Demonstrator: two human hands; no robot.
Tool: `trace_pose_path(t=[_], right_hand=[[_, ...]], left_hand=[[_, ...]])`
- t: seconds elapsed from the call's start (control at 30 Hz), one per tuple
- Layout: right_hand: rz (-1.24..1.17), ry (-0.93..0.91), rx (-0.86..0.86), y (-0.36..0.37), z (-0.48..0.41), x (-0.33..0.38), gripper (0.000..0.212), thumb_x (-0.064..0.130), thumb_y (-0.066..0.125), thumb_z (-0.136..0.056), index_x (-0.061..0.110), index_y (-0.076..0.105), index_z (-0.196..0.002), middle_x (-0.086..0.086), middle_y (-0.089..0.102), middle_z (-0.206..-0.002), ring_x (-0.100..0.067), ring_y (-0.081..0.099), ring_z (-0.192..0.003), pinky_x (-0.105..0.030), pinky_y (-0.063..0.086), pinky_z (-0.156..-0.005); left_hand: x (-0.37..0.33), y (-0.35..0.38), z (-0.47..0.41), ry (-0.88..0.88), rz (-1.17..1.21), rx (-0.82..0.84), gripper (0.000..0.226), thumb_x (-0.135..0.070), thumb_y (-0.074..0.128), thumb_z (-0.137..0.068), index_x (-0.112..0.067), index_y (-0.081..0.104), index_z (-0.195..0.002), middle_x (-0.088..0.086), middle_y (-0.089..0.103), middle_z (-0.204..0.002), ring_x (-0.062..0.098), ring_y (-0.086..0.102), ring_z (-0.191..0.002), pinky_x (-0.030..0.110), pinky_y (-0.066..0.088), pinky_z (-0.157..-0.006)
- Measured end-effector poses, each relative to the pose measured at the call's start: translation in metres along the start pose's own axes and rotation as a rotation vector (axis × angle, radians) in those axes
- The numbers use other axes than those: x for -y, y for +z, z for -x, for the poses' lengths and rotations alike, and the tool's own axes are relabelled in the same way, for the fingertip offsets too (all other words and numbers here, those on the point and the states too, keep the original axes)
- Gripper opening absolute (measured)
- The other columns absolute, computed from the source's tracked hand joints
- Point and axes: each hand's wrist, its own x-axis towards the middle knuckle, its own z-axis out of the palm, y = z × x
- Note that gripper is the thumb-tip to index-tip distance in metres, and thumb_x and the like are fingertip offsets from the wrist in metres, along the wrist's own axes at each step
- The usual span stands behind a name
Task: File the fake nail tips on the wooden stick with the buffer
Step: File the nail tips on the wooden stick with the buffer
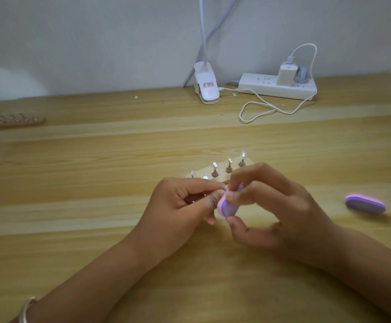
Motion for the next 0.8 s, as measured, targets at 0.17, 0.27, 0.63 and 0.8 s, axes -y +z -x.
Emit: trace_pose_path(t=[0.17, 0.27, 0.63, 0.8], right_hand=[[0.017, 0.062, -0.039, -0.009, -0.003, -0.004, 0.014, 0.010, 0.070, -0.083, -0.004, 0.068, -0.084, -0.015, 0.061, -0.098, -0.008, 0.055, -0.090, -0.012, 0.041, -0.081], [0.008, 0.022, -0.041, -0.004, -0.002, 0.002, 0.013, 0.009, 0.071, -0.083, -0.004, 0.068, -0.084, -0.015, 0.061, -0.097, -0.011, 0.057, -0.091, -0.014, 0.043, -0.082], [-0.015, 0.029, -0.085, -0.003, -0.001, 0.004, 0.016, 0.011, 0.071, -0.082, -0.004, 0.067, -0.086, -0.010, 0.060, -0.099, -0.007, 0.056, -0.092, -0.017, 0.046, -0.076], [0.012, 0.094, -0.100, -0.011, -0.001, -0.003, 0.018, 0.012, 0.070, -0.081, -0.005, 0.065, -0.087, -0.011, 0.060, -0.099, -0.013, 0.059, -0.089, -0.029, 0.050, -0.067]], left_hand=[[-0.003, 0.000, 0.000, -0.037, 0.050, -0.015, 0.019, -0.018, 0.063, -0.086, -0.005, 0.077, -0.088, 0.010, 0.073, -0.077, 0.014, 0.060, -0.049, 0.008, 0.041, -0.050], [-0.003, 0.001, 0.001, -0.038, 0.071, 0.013, 0.022, -0.016, 0.061, -0.087, 0.000, 0.075, -0.095, -0.003, 0.072, -0.073, 0.014, 0.060, -0.047, 0.008, 0.040, -0.048], [-0.004, 0.001, 0.001, -0.062, 0.136, 0.046, 0.020, -0.009, 0.059, -0.090, 0.003, 0.073, -0.095, 0.002, 0.071, -0.072, 0.014, 0.062, -0.047, 0.009, 0.042, -0.046], [-0.006, 0.000, 0.000, -0.079, 0.129, 0.044, 0.022, -0.015, 0.060, -0.088, 0.003, 0.073, -0.089, 0.012, 0.072, -0.075, 0.015, 0.061, -0.047, 0.010, 0.042, -0.046]])
